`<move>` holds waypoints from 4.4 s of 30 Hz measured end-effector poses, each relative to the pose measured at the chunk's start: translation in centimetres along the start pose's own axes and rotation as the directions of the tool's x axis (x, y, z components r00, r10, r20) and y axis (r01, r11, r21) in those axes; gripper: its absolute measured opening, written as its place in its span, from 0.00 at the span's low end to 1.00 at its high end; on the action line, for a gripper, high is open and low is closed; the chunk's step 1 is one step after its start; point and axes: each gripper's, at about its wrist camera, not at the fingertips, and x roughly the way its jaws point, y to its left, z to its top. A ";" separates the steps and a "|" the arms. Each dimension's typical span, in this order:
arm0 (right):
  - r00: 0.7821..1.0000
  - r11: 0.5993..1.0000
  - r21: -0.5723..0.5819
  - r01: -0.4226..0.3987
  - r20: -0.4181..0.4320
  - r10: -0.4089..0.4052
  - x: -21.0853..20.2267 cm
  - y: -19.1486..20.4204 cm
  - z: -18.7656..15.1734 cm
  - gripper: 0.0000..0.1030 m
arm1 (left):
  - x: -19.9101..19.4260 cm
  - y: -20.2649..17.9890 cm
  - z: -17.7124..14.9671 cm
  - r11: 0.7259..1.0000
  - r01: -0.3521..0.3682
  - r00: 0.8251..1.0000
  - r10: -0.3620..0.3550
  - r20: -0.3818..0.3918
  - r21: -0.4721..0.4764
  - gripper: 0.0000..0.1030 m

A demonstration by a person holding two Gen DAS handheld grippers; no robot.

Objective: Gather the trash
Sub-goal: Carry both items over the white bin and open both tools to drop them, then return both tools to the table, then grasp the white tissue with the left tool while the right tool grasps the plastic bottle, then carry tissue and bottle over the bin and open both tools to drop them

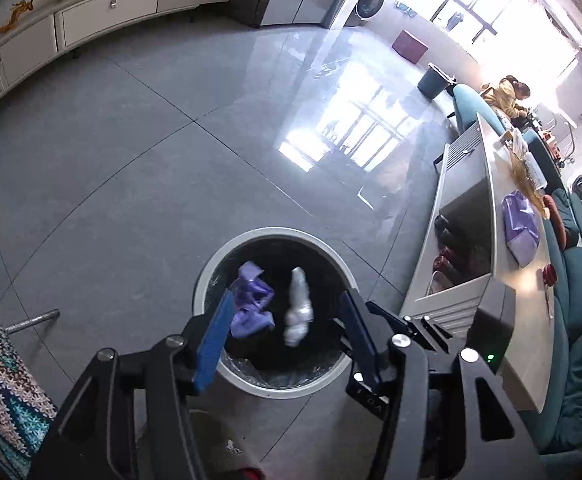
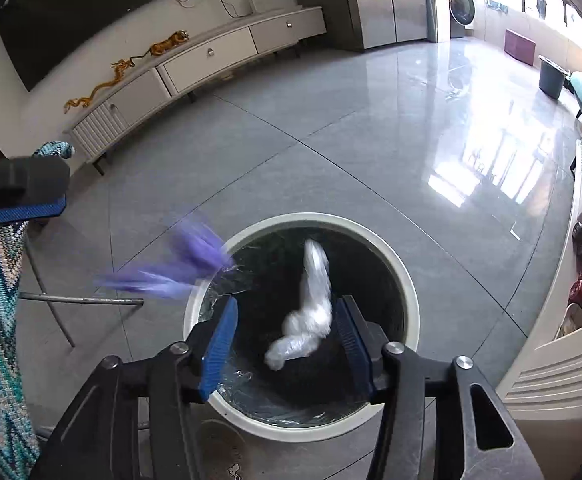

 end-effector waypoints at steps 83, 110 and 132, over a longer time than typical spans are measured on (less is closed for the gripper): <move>0.970 0.703 -0.675 -0.224 -0.087 0.225 -0.4 43.3 1.0 0.56 | -37.4 43.7 -38.8 0.617 -0.477 0.696 0.700 0.160 -0.625 0.28; 0.930 0.700 -0.636 -0.325 -0.081 0.359 -9.5 38.4 -2.6 0.14 | -42.2 32.9 -39.1 0.727 -0.429 0.686 0.649 0.331 -0.536 0.19; 0.921 0.842 -0.474 -0.259 0.143 0.363 -16.4 23.0 -0.4 0.14 | -35.0 15.9 -25.1 0.906 -0.405 0.819 0.420 0.391 -0.124 0.19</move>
